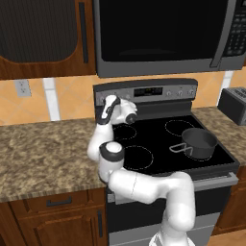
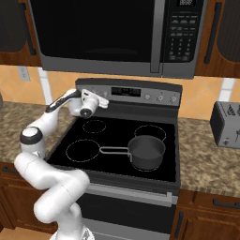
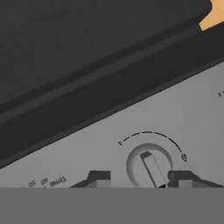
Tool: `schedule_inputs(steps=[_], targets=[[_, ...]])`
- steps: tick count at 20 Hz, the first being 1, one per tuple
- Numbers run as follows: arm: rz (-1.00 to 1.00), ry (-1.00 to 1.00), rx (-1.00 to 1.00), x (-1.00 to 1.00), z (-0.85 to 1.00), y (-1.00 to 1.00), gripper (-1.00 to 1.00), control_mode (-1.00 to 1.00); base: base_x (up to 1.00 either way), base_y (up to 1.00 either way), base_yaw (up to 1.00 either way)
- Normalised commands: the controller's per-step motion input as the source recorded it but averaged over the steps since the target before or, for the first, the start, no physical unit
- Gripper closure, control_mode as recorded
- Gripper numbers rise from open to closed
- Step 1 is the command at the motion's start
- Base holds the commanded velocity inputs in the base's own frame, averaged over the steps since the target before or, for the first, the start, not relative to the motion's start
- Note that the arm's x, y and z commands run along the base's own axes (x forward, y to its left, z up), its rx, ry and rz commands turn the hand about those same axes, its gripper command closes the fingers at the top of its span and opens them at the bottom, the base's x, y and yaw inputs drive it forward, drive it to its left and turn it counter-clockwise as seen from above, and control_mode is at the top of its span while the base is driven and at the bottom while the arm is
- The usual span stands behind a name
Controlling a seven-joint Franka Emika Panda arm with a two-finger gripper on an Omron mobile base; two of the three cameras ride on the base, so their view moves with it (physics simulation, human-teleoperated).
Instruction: Turn off the rear left burner of the stove.
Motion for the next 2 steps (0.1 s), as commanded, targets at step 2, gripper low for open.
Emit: schedule_inputs(steps=[2], targets=[[-0.48,-0.01,0.24,-0.05,0.0,-0.08,1.0,-1.0,0.0,0.0,0.0]])
